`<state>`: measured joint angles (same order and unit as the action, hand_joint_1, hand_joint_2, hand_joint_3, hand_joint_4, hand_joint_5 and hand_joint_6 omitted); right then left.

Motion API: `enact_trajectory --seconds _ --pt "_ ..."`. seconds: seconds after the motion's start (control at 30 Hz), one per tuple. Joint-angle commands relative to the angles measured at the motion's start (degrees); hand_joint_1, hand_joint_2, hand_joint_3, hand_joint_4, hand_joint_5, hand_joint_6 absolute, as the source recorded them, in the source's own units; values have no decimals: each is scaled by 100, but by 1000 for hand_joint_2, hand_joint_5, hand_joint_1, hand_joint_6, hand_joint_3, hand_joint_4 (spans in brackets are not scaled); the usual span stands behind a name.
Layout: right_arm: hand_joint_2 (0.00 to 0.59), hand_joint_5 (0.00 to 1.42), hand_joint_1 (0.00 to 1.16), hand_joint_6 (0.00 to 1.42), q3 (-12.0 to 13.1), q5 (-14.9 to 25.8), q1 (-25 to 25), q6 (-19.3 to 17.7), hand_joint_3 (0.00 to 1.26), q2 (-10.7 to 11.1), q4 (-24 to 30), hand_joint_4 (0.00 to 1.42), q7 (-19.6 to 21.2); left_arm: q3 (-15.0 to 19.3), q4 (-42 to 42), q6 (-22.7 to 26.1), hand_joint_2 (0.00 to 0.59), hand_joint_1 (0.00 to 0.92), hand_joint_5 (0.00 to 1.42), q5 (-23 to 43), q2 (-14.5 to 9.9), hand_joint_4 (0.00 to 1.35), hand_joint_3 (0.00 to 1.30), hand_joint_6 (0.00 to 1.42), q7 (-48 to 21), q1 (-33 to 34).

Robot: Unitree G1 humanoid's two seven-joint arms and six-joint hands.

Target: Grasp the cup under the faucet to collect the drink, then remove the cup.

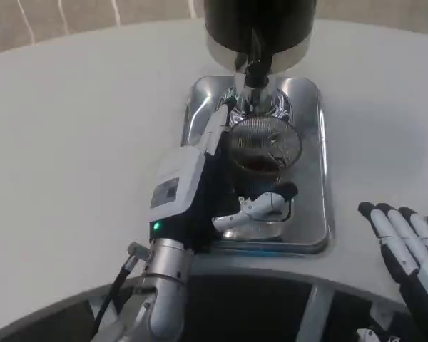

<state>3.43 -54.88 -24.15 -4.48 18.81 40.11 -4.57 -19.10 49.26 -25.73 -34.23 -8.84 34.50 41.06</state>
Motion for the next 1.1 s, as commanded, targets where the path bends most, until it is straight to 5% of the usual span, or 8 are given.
enact_trajectory --seconds 0.03,0.27,0.37,0.4,0.5,0.6,1.1 --pt "416 0 718 0 -46 -83 -130 -12 0 -44 110 0 -22 -53 239 -39 49 278 353 25 122 18 0 541 -82 36" --pt "417 0 719 0 25 -18 -133 56 0 -78 208 0 -65 -242 473 92 54 411 718 -126 234 346 249 1080 -180 162" --pt "417 0 719 0 34 -26 -150 104 0 -113 340 0 -121 -275 613 216 58 463 925 -144 398 581 431 1331 86 217" --pt "417 0 719 0 34 -53 -173 130 0 -136 403 0 -138 -250 676 219 61 502 1067 -85 475 715 586 1406 158 238" --pt "416 0 719 0 58 -147 -294 194 0 -220 579 0 -187 -110 879 147 70 599 1322 115 786 1041 853 1424 519 292" --pt "414 0 716 0 93 -196 -393 228 0 -277 629 0 -214 26 1001 -70 77 641 1419 363 977 1198 999 1424 404 355" --pt "394 0 717 0 -65 -230 -154 221 0 -340 489 0 -301 -2 513 -93 73 694 1406 203 732 1263 1091 1424 640 55"
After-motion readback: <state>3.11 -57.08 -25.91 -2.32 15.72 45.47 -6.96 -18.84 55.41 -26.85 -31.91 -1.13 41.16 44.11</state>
